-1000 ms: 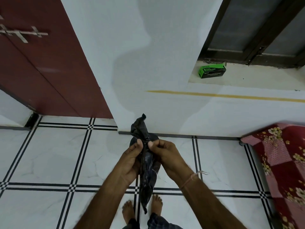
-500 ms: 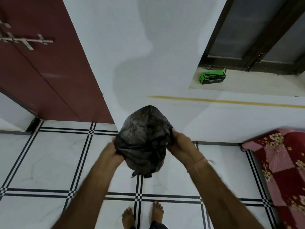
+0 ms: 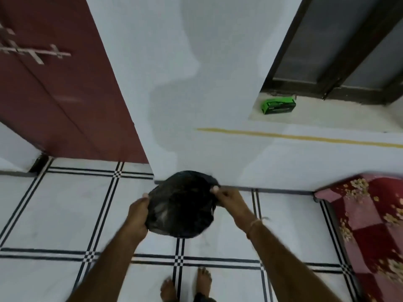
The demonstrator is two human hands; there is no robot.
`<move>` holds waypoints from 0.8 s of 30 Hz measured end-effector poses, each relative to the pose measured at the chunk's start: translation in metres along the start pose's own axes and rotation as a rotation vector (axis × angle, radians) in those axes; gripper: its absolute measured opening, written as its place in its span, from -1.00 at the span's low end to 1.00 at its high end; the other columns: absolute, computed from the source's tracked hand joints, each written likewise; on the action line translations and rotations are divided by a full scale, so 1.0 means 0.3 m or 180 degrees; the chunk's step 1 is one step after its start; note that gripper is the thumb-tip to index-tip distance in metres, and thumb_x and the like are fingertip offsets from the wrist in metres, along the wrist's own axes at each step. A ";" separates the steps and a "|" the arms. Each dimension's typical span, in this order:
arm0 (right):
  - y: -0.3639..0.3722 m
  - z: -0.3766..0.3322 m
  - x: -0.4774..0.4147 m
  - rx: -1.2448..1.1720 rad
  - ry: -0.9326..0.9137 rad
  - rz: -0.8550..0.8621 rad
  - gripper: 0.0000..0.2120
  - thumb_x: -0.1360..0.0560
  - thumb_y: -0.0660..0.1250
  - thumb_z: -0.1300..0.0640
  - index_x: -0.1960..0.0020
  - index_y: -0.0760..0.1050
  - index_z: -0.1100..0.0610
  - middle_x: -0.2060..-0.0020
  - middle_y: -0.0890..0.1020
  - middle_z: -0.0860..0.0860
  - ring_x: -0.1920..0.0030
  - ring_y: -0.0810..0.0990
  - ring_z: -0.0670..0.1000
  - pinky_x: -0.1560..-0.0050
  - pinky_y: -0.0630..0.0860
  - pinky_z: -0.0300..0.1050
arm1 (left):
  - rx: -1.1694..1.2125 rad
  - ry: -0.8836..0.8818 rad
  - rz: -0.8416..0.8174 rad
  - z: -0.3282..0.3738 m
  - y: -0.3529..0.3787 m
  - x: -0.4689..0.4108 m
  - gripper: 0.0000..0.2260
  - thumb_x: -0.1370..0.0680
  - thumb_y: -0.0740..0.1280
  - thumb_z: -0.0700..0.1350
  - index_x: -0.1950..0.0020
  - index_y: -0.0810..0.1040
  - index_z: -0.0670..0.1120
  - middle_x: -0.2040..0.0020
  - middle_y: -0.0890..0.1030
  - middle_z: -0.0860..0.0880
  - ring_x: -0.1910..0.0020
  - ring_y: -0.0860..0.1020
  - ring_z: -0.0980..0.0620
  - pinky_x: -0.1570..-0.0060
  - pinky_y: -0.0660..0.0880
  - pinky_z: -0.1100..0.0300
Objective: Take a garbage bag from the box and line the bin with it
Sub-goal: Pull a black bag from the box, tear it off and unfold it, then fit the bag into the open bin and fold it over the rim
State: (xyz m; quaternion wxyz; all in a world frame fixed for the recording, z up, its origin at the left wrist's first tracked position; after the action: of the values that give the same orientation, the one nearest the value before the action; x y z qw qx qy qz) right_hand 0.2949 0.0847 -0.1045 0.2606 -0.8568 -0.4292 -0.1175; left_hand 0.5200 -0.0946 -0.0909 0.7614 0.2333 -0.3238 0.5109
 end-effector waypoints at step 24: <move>0.152 -0.035 0.184 -0.1573 0.0579 0.0432 -0.62 -0.63 0.25 -0.17 -0.24 0.65 0.06 -0.18 0.71 0.05 -0.26 0.63 0.07 0.03 0.69 -0.06 | -0.0810 0.0675 0.0089 -0.138 -0.043 0.026 -0.64 -0.72 0.10 0.06 -0.15 0.51 -0.21 -0.02 0.58 -0.15 0.03 0.56 -0.09 0.21 0.49 0.17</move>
State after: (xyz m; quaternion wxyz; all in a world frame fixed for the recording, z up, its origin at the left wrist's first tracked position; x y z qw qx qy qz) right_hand 0.3649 0.0938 -0.0879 0.0883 -0.9071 -0.3039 -0.2774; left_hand 0.5446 -0.0659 -0.1138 0.8075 0.0753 -0.3069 0.4981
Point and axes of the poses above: each hand's wrist, its own x-axis away from the middle knuckle, its own y-axis out of the palm, z = x × y, the point moved 3 cm from there along -x, towards the middle knuckle
